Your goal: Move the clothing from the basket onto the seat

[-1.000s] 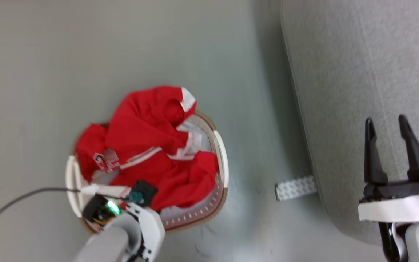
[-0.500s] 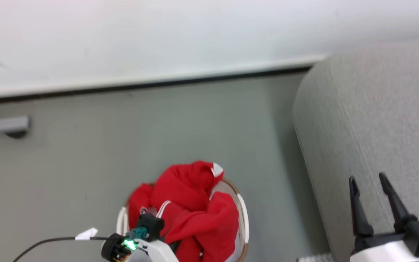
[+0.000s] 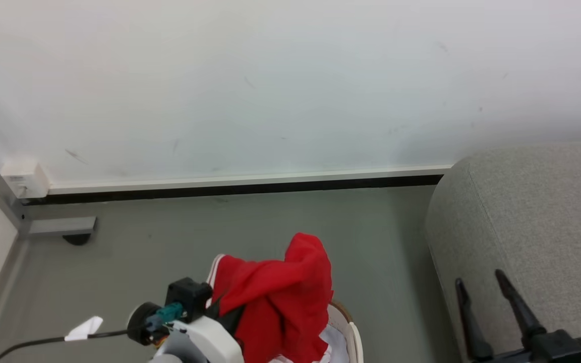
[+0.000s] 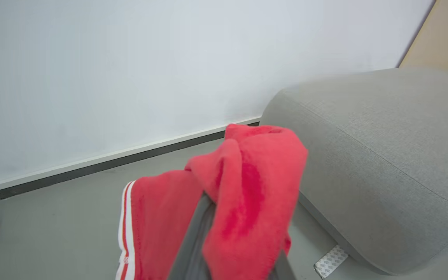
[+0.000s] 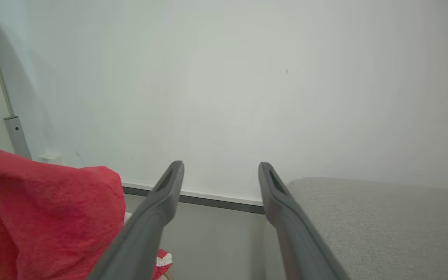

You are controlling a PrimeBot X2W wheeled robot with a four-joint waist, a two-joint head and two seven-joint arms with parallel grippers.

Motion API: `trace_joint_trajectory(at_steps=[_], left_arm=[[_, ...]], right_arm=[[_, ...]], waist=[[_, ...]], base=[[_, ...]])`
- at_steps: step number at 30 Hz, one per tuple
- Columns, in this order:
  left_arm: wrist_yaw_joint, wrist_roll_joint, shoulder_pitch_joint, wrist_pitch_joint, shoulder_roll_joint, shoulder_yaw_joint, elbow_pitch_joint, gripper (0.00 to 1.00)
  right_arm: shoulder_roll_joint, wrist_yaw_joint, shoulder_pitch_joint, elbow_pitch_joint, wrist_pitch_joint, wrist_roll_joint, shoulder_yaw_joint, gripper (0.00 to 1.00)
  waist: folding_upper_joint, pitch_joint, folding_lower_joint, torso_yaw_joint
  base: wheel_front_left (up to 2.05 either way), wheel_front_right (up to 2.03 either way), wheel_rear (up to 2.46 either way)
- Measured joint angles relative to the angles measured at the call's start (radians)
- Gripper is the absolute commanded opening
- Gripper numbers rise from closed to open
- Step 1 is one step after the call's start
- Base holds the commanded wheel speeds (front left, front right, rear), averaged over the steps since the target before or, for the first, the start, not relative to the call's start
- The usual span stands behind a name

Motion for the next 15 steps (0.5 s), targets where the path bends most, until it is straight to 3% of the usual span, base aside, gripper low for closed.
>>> trace_joint_trajectory(at_steps=[6,10,15], left_arm=[[0.049,0.007,0.005,0.065,0.056,0.003,-0.171,0.0],[0.053,0.02,0.004,0.11,0.071,-0.016,-0.254,0.0],[0.055,0.039,-0.02,0.148,0.072,-0.037,-0.318,0.0]], right_arm=[[-0.073,0.0,-0.018,-0.001,0.0,-0.029,0.169,1.0],[-0.145,0.0,-0.088,0.015,0.0,-0.035,0.333,1.0],[-0.182,0.0,-0.182,0.066,0.0,0.011,0.469,1.0]], waist=[[0.0,-0.008,0.0001,0.006],[0.0,-0.004,0.0002,0.009],[0.0,-0.003,0.0002,0.021]], base=[[0.0,0.0,0.0],[0.0,0.0,0.0],[0.0,0.0,0.0]])
